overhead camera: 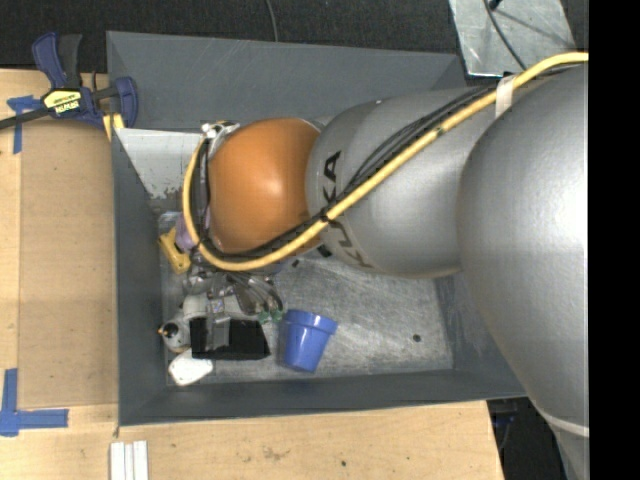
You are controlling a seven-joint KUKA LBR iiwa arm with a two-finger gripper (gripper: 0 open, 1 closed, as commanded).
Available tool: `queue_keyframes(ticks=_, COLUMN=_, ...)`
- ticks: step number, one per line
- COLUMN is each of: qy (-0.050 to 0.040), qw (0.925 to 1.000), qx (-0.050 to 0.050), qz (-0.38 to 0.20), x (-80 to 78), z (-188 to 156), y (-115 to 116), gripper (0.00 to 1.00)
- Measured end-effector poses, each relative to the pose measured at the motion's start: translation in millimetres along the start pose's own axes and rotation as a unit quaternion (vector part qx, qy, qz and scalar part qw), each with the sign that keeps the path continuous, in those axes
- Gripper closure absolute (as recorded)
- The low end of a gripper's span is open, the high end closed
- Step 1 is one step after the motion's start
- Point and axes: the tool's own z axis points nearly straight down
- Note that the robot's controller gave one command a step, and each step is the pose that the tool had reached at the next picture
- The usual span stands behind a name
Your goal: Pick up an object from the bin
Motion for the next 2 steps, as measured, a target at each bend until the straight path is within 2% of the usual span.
queue_keyframes(ticks=1, qy=0.0046, qw=1.0, qx=0.001, qz=0.005, x=6.7, z=-9, y=-5, gripper=1.0)
queue_keyframes(ticks=2, qy=0.0057, qw=1.0, qx=0.001, qz=0.006, x=4.0, z=-71, y=-4, gripper=1.0)
